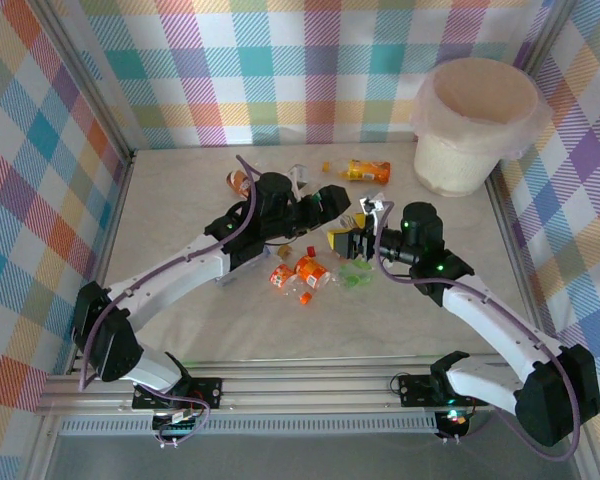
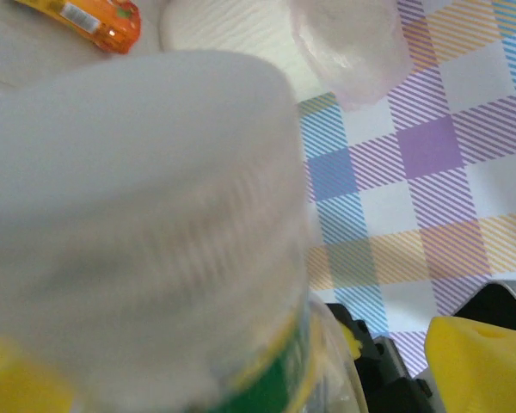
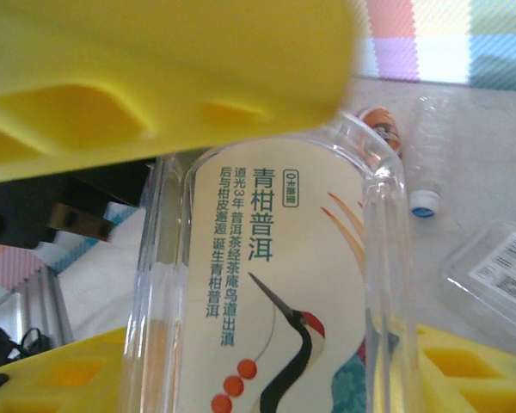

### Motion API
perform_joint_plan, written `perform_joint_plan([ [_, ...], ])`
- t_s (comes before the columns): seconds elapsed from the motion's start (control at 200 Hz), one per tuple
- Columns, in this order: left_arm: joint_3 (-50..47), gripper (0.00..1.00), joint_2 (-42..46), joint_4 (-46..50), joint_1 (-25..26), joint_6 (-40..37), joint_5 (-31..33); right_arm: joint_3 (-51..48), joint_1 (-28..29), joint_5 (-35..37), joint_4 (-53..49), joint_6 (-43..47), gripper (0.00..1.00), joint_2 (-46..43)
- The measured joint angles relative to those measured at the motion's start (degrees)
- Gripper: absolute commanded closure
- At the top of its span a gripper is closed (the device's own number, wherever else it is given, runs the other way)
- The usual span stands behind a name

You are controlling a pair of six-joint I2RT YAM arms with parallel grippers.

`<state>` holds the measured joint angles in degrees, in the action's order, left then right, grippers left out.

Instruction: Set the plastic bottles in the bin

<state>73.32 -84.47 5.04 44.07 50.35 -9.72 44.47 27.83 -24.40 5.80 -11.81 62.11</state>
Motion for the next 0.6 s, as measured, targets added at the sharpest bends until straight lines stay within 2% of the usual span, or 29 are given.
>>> perform_joint_plan([
  [0.22,-1.7,0.0,6.8,4.2,0.0,-3.5,6.7,5.0,-0.1,5.6,-6.0,1.6,0.47,3.0],
  [0.355,-3.2,0.0,10.5,7.5,0.0,-4.0,13.7,8.0,-1.0,9.1,-8.9,1.6,0.48,5.8],
  [0.6,-9.1,0.0,14.4,14.3,0.0,-4.0,24.3,14.8,-7.7,12.1,-11.1,-0.1,0.47,10.5],
])
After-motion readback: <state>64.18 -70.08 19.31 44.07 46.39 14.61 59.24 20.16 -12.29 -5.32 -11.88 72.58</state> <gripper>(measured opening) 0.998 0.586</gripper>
